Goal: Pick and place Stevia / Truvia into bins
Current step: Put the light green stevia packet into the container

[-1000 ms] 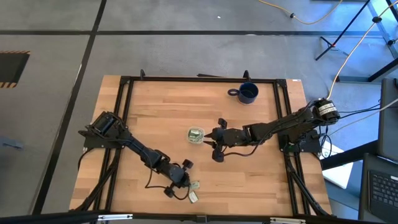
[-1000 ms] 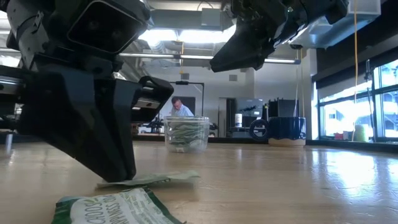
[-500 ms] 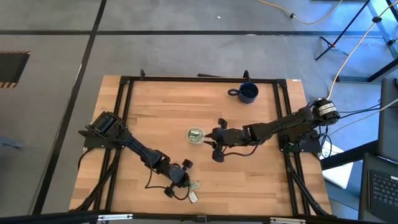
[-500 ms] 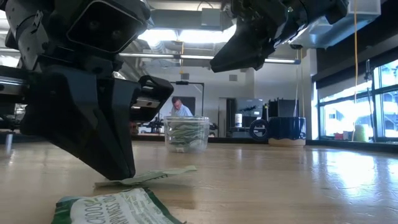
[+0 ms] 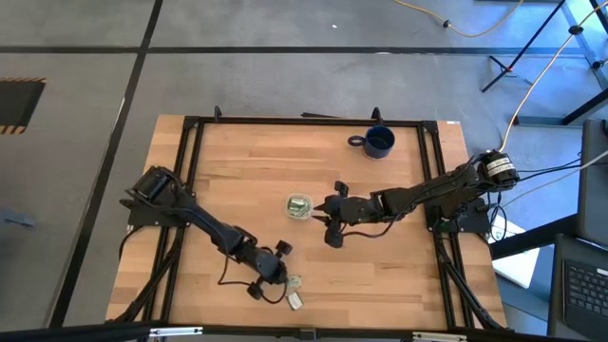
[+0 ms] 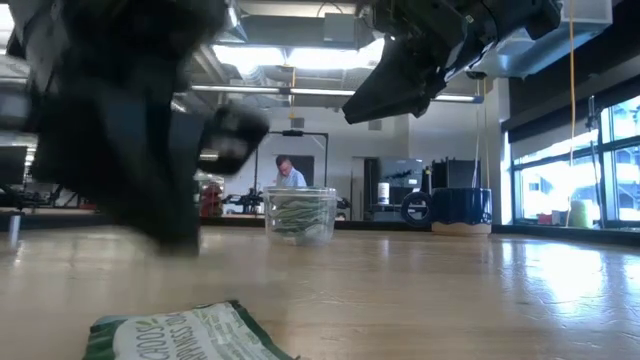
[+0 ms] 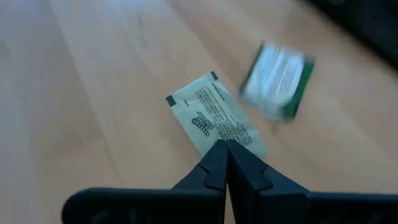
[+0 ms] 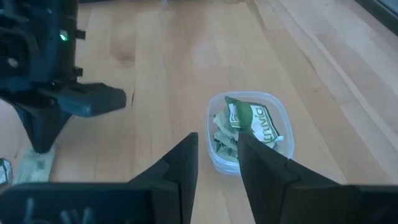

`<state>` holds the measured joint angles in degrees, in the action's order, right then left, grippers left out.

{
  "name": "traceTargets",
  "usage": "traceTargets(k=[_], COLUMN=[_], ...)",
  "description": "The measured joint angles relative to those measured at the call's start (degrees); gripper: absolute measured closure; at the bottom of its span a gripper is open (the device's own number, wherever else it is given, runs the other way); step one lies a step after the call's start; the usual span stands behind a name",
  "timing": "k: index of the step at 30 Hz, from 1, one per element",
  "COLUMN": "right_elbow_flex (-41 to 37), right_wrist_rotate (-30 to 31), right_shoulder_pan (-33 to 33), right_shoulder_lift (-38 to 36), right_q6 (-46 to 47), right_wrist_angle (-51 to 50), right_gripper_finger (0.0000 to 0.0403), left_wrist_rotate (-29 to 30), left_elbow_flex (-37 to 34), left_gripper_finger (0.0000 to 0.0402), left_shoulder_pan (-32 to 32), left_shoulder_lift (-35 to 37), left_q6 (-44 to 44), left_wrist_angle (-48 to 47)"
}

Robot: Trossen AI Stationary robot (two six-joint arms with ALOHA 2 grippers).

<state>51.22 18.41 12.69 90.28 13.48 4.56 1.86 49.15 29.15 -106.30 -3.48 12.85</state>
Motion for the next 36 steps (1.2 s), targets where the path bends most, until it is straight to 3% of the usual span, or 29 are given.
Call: traceTargets(k=[7, 14, 17, 21, 27, 36], right_elbow_flex=[0.0, 0.0, 0.0, 0.0, 0.0, 0.0], right_wrist_rotate=[0.0, 0.0, 0.0, 0.0, 0.0, 0.0], right_shoulder_pan=[0.0, 0.0, 0.0, 0.0, 0.0, -0.2], right_shoulder_lift=[0.0, 0.0, 0.0, 0.0, 0.0, 0.0], right_q6=[0.0, 0.0, 0.5, 3.0, 3.0, 2.9], right_wrist_angle=[-0.1, -0.2, -0.2, -0.4, -1.2, -4.0], right_gripper_finger=[0.0286, 0.0286, 0.0286, 0.0286, 0.0286, 0.0286], left_wrist_rotate=[2.1, 16.0, 18.6, 18.3, 11.2, 5.9], left_elbow_flex=[0.2, 0.2, 0.3, 0.3, 0.3, 0.4], left_gripper_finger=[0.04, 0.04, 0.04, 0.04, 0.04, 0.04], left_shoulder_pan=[-0.2, -4.1, -8.3, -14.4, -22.1, -27.4], left_shoulder_lift=[7.2, 15.8, 17.5, 17.7, 17.0, 16.3], left_q6=[-2.1, -3.4, -3.4, -3.5, -5.5, -5.8], left_wrist_angle=[-4.1, -13.9, -15.8, -16.7, -17.1, -17.3])
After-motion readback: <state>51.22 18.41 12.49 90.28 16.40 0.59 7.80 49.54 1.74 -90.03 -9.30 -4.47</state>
